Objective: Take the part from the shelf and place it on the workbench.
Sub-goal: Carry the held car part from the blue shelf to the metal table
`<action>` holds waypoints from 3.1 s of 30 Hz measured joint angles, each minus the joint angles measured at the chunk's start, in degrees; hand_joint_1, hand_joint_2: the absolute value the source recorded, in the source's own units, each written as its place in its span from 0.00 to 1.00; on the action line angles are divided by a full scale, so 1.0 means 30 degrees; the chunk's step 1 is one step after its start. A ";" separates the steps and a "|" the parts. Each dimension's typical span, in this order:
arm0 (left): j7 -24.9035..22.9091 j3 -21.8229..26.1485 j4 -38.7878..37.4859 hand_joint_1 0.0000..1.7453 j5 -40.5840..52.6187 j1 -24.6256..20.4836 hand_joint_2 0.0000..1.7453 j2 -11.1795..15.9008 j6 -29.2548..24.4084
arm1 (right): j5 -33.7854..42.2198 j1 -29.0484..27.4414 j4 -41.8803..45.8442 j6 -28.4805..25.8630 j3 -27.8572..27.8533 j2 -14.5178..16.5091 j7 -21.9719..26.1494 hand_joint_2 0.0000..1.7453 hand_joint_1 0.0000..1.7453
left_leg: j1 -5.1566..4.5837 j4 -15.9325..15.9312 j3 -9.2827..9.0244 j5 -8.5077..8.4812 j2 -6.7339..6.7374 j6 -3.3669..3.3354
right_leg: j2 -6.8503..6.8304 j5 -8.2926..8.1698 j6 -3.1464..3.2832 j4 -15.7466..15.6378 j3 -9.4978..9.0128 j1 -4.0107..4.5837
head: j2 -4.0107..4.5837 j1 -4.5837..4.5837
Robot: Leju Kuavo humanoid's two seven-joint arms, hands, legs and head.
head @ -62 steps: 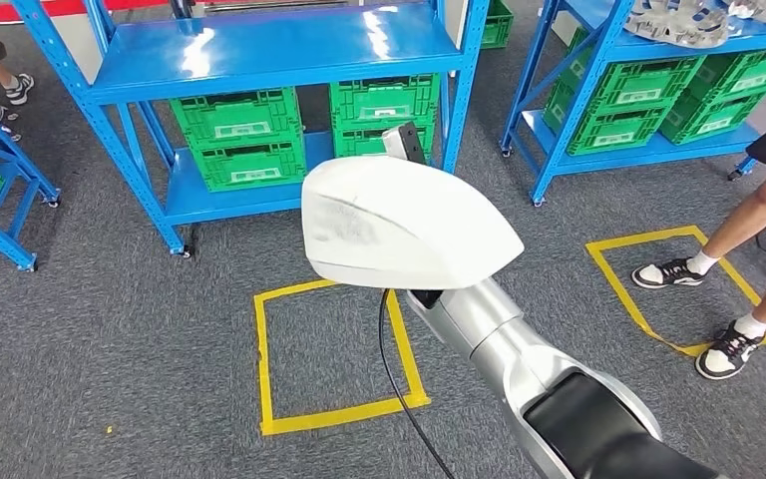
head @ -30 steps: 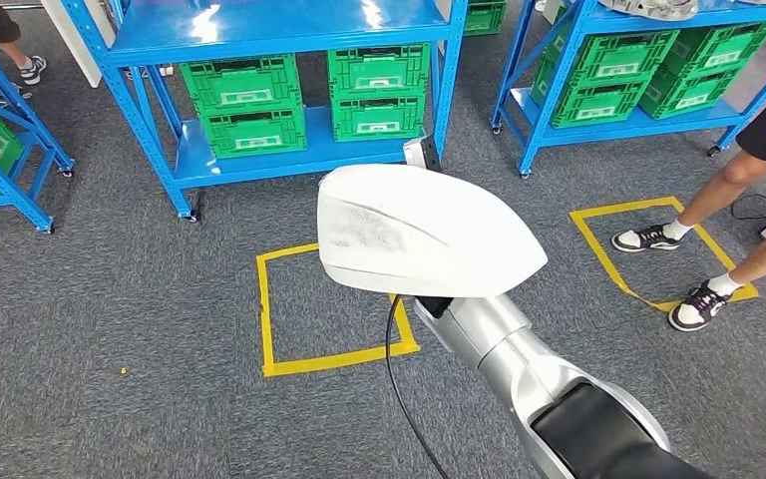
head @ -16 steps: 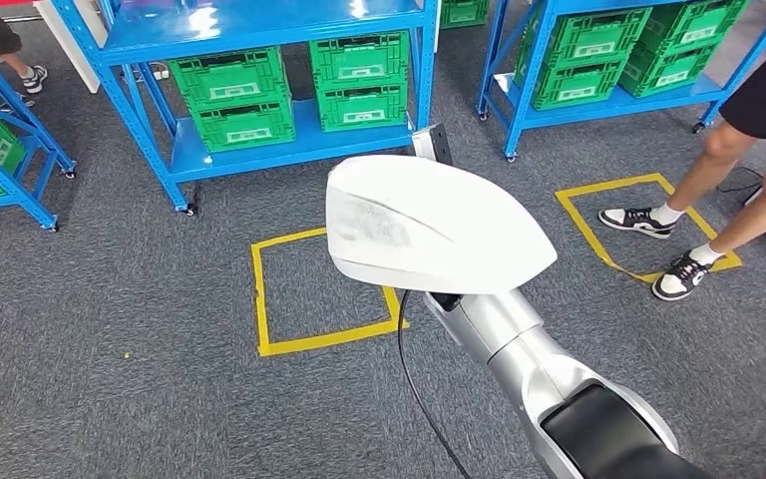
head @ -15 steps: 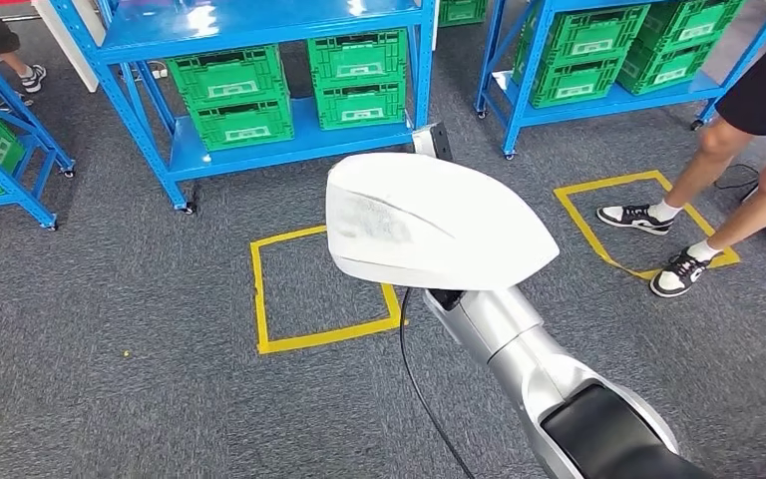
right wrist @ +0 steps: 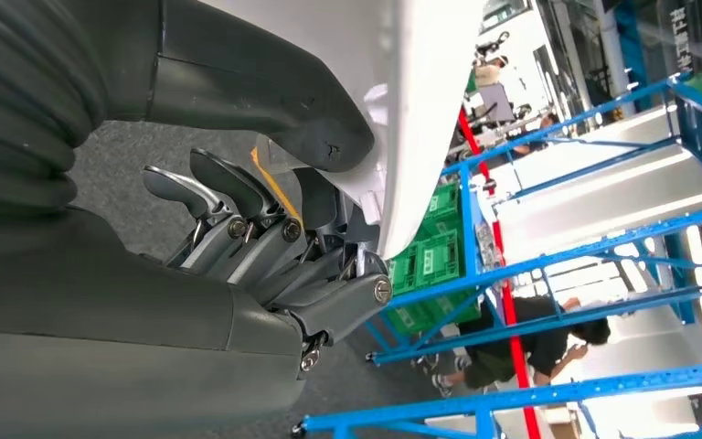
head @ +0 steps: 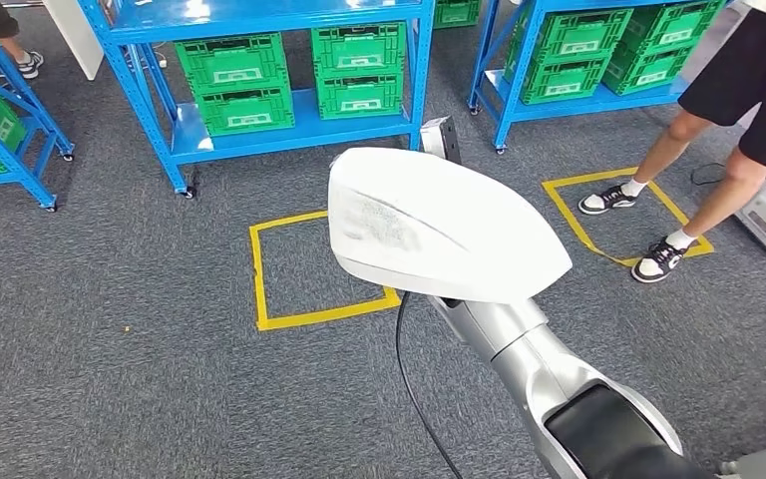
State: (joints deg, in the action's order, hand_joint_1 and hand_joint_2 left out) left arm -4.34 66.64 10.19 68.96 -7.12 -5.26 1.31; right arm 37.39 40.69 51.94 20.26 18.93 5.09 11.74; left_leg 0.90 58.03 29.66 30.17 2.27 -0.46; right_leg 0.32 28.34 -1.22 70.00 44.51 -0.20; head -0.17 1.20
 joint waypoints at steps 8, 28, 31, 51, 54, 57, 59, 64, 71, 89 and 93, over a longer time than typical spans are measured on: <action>-0.0140 0.0024 -0.0029 0.00 -0.0178 0.0138 1.00 -0.0278 0.0005 | 0.0040 0.0328 -0.0317 0.0034 0.0006 -0.0054 0.0173 1.00 1.00 | -0.0107 0.0270 0.0854 -0.0554 0.1239 0.0360 | -0.1332 -0.0411 0.0465 -0.3785 -0.3561 0.0303 | 0.0003 -0.0013; -0.1598 0.0568 -0.0009 0.00 0.0357 0.0200 1.00 0.0164 0.0798 | 0.0308 -0.0167 0.0333 0.1384 -0.0344 -0.0153 0.0871 1.00 1.00 | 0.0128 0.0286 0.0519 -0.0273 -0.1234 0.0111 | 0.1709 -0.1189 0.0143 -0.2978 -0.1760 0.0115 | -0.0002 0.0122; -0.2221 0.0421 -0.0002 0.00 0.1018 0.0535 1.00 0.0157 0.1089 | 0.0337 -0.0822 0.0753 0.1435 -0.0703 -0.0220 0.1407 1.00 1.00 | 0.0060 0.0266 0.0626 -0.0340 -0.0449 -0.0007 | 0.0201 0.0585 -0.0079 0.0481 -0.0189 0.0089 | -0.0002 0.0304; -0.1303 -0.0665 0.0062 0.00 0.2074 0.0660 1.00 0.1022 0.1361 | 0.0157 -0.2712 0.2242 0.1760 -0.2031 -0.0779 0.2093 1.00 1.00 | 0.0100 0.2545 0.1513 0.0504 -0.1323 0.0957 | 0.1497 -0.1399 0.1043 -0.3922 -0.2776 0.0042 | -0.0002 0.0262; -0.0040 -0.0836 0.0104 0.00 0.2331 0.0317 1.00 0.1355 0.1137 | 0.0026 -0.2931 0.2402 0.1870 -0.2348 -0.0752 0.2188 1.00 1.00 | 0.0196 0.0722 0.0718 0.0046 -0.2367 0.0780 | 0.2134 -0.1436 0.0626 -0.3582 -0.2381 0.0039 | 0.0000 0.0258; 0.0379 -0.1078 0.0151 0.00 0.2395 -0.0223 1.00 0.1623 0.1082 | -0.0230 -0.3187 0.2794 0.1923 -0.2608 -0.0736 0.2135 1.00 1.00 | 0.0166 0.0660 0.0766 -0.0178 -0.1736 0.0333 | 0.2267 -0.1586 0.0223 -0.3567 -0.2108 0.0015 | 0.0002 0.0275; 0.0232 -0.1151 0.0173 0.00 0.2429 -0.0396 1.00 0.1725 0.1037 | -0.0340 -0.3215 0.3069 0.1863 -0.2705 -0.0641 0.2089 1.00 1.00 | 0.0199 0.0552 0.0763 -0.0294 -0.1216 0.0084 | 0.1206 -0.0936 0.0049 -0.2464 -0.1525 0.0054 | 0.0000 0.0386; -0.0959 -0.1456 0.0180 0.00 0.2588 0.0173 1.00 0.1967 0.1131 | -0.0532 -0.3570 0.3399 0.1484 -0.2719 -0.0142 0.1985 1.00 1.00 | 0.0088 0.0544 0.0788 -0.0224 0.0363 -0.0046 | -0.0078 0.0561 -0.0155 0.1482 0.0181 -0.0072 | 0.0000 0.0481; -0.1544 -0.1452 0.0178 0.00 0.1993 0.0612 1.00 0.1872 0.1142 | -0.0800 -0.3798 0.3741 0.1743 -0.2718 -0.0250 0.1596 1.00 1.00 | -0.0036 0.0388 0.0499 -0.0030 0.1802 0.0512 | -0.1102 -0.1034 0.0585 -0.3756 -0.2733 0.0337 | 0.0002 0.0444; 0.0585 -0.1421 0.0095 0.00 0.1364 -0.0695 1.00 0.0877 0.0178 | -0.0417 -0.2490 0.2532 0.1754 -0.1996 -0.0701 0.0976 1.00 1.00 | 0.0156 0.0456 0.1097 -0.0701 -0.1348 0.0106 | 0.1676 -0.1041 0.0057 -0.3114 -0.2112 -0.0079 | 0.0000 0.0430; -0.0519 -0.1187 0.0069 0.00 0.1091 0.0011 1.00 0.0289 0.0259 | -0.0350 -0.2417 0.2448 0.1646 -0.1914 -0.1042 0.1031 1.00 1.00 | 0.0029 0.0418 0.1064 -0.0610 -0.0216 -0.0162 | 0.0083 0.0819 -0.0225 0.1353 0.0167 -0.0137 | -0.0002 0.0530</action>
State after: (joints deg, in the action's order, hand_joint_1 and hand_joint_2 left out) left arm -5.90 63.08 10.39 72.24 -7.08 -4.39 2.08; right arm 36.34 33.44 59.29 25.20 13.19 1.96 14.84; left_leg 0.99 59.29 32.85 28.34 1.62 -0.95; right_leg 0.57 30.80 -1.89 74.06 45.01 -0.61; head -0.17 2.79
